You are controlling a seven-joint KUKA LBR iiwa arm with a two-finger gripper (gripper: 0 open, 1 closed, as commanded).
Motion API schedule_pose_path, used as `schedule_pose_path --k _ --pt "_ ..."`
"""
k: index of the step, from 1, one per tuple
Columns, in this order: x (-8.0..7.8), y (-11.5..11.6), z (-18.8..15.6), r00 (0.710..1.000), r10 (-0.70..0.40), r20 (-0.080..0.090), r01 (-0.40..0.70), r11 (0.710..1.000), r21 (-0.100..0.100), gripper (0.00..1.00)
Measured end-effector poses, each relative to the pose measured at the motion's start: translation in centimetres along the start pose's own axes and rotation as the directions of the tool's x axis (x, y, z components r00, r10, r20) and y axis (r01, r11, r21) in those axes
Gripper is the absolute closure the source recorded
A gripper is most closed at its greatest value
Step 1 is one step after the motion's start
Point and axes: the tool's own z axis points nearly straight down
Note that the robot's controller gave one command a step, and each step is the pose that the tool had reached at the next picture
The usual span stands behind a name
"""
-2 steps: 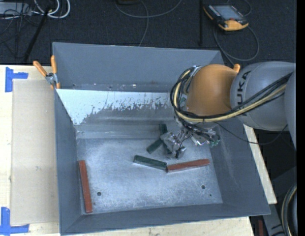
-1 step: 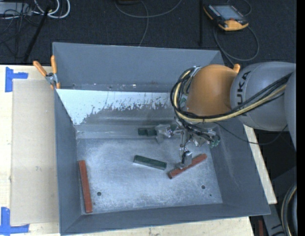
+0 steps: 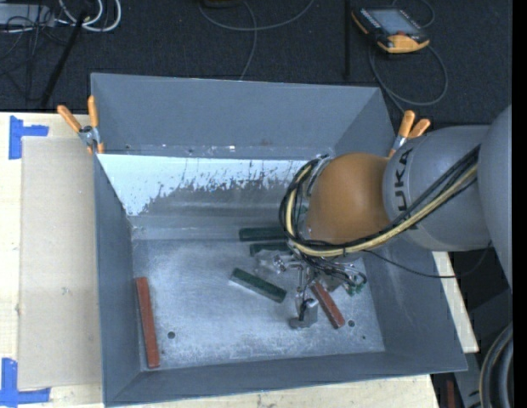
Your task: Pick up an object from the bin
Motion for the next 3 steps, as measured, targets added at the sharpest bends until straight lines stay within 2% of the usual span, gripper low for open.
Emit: schedule_pose_path --k 1,2,3 --pt "-0.40 1.23 -0.10 0.990 0.141 0.004 -0.141 0.990 0.003 0.00" --pt "-0.45 1.20 -0.19 0.990 0.138 0.006 -0.138 0.990 0.004 1.00" --pt "-0.45 1.20 -0.19 0.990 0.137 0.006 -0.137 0.990 0.005 0.00"
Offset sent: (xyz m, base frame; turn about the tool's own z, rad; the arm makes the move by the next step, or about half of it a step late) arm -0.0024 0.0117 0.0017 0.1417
